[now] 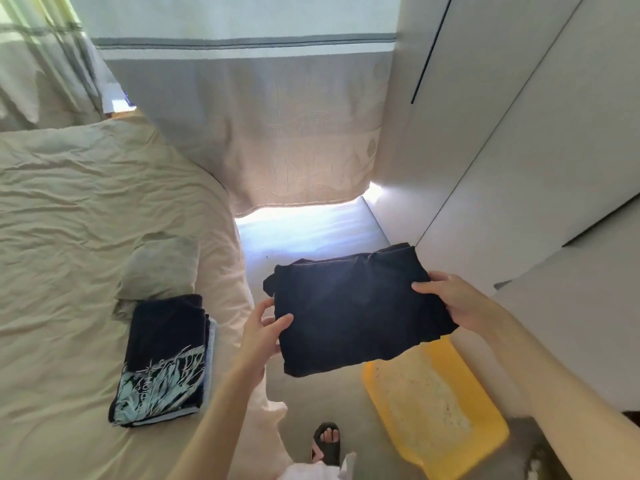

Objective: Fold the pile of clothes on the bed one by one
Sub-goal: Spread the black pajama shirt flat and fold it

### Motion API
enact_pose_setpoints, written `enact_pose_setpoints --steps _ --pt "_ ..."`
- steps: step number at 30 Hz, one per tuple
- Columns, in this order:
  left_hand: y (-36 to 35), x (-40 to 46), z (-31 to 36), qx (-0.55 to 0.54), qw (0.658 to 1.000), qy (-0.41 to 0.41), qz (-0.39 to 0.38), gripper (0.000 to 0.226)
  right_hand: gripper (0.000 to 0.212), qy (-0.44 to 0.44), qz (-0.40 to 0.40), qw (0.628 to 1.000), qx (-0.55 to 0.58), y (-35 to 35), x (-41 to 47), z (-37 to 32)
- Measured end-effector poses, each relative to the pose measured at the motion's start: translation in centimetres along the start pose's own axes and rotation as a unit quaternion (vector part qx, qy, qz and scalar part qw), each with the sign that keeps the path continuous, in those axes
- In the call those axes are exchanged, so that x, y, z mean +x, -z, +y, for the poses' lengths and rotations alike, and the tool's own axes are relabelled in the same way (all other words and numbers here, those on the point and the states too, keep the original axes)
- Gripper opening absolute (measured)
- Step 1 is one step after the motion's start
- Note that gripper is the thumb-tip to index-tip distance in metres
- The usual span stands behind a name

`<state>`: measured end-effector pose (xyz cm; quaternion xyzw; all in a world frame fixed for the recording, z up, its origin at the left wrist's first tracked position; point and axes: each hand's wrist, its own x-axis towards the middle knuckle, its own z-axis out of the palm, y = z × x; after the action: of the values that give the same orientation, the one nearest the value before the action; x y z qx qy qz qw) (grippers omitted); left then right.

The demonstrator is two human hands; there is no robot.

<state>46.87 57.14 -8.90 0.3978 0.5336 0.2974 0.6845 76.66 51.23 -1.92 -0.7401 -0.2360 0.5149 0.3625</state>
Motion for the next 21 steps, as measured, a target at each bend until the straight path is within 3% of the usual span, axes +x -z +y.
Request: enact_pose_setpoints --steps 5,12,16,21 --pt "-0.8 2.7 3.0 -0.018 0.999 -0.004 0.048 0.034 0.018 -0.002 -0.054 0.998 -0.024 0.6 6.2 -4.9" --pt "0.9 6.7 5.2 -0.079 0.977 -0.023 0.195 0.031 0.021 0.007 -0.188 0.977 -0.099 -3.8 17.3 -12.5" --pt "1.5 9.4 6.1 -0.116 0.951 -0.038 0.283 0.030 0.014 0.036 -0.257 0.953 -0.154 -8.5 23.0 -17.7" --pt "2.3 9.4 6.2 -0.201 0.892 -0.052 0.401 0.032 0.019 0.054 -0.362 0.902 -0.229 -15.9 25.6 -22.8"
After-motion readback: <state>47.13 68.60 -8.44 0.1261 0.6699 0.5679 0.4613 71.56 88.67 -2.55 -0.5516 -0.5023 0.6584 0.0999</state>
